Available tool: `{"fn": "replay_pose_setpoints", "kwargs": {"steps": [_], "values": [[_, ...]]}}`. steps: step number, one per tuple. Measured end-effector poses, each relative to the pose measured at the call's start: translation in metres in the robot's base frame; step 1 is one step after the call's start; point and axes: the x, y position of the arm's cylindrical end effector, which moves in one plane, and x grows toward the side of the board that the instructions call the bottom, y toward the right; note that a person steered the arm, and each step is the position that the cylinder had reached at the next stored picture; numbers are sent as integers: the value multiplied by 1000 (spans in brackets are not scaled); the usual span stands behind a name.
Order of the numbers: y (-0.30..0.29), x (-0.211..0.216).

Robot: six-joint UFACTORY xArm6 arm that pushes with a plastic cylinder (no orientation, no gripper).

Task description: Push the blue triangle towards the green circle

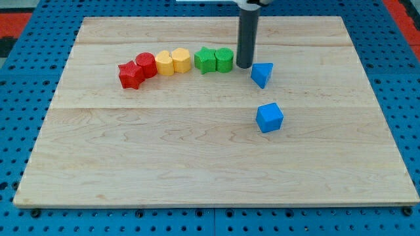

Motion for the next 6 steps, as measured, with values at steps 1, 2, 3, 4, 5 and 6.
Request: {"fn": "replay_pose_setpoints", "kwargs": {"steps": [1, 2, 3, 4, 5, 6], "values": [[78, -2], [157, 0], [179, 35], [149, 62], [102, 62], [56, 60]]}}
